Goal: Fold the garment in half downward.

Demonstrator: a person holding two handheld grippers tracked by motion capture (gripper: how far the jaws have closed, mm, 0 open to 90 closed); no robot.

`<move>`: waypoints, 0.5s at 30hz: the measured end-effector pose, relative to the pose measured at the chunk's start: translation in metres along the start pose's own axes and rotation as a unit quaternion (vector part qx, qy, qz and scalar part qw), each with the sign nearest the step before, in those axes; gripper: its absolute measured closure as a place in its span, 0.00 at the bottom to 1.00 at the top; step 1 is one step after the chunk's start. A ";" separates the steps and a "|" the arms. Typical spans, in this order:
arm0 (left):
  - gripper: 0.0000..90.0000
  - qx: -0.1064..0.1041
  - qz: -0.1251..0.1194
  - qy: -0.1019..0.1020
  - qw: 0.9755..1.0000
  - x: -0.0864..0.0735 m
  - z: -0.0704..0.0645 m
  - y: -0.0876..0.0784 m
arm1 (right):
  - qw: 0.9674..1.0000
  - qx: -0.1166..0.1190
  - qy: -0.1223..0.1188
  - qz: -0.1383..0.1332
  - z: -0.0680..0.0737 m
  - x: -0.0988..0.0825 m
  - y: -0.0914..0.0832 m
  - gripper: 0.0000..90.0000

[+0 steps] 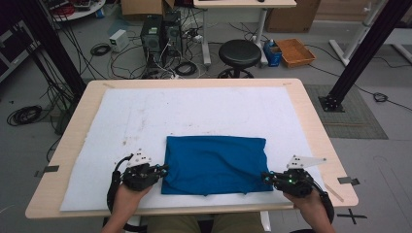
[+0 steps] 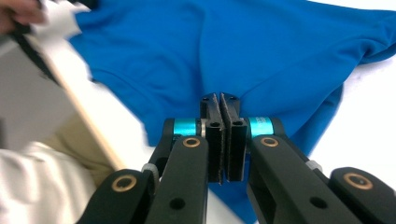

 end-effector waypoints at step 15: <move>0.71 -0.006 0.010 -0.020 1.000 -0.007 -0.007 0.005 | 0.996 -0.080 -0.016 0.026 -0.018 -0.005 0.010 0.85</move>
Point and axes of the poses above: each handheld gripper's, and its own axes: y roughly forward along the jaws, x roughly out of its top, z roughly to its left, the point moved 9 cm from there along y, roughly forward along the jaws, and after that the axes turned 11 degrees about -x, right-handed, at the moved point
